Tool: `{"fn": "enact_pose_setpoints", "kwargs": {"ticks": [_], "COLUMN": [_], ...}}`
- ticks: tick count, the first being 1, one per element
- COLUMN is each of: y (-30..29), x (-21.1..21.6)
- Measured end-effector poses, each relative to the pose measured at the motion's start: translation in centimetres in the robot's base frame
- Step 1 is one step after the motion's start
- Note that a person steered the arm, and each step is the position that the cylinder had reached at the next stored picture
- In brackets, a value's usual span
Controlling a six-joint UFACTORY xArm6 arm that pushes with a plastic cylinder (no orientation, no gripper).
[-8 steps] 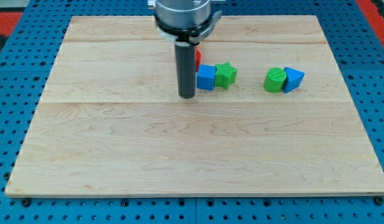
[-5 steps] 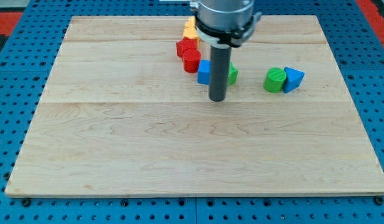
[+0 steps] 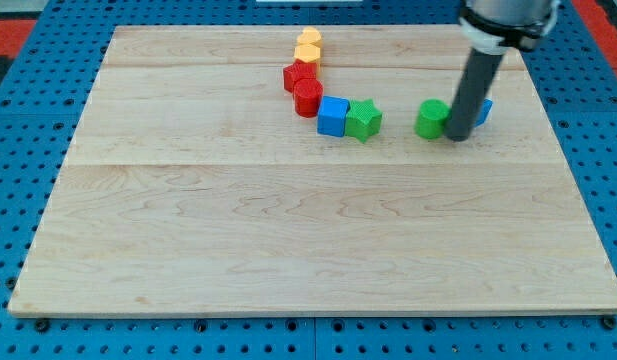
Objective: Move the green circle to the right side of the green star
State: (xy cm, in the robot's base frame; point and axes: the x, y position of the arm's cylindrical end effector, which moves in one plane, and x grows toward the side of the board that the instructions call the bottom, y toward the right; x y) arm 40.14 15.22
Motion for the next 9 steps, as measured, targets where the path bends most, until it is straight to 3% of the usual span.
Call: {"fn": "enact_pose_setpoints", "kwargs": {"ticks": [1,2,3,4,5,6,8,9], "y": [-0.6,8.4,12.5,8.2,3.5,4.1,-0.9,-1.0], "x": [1.3,2.7,-1.2,-4.3,-3.2,-2.9,-5.7,-4.7]}}
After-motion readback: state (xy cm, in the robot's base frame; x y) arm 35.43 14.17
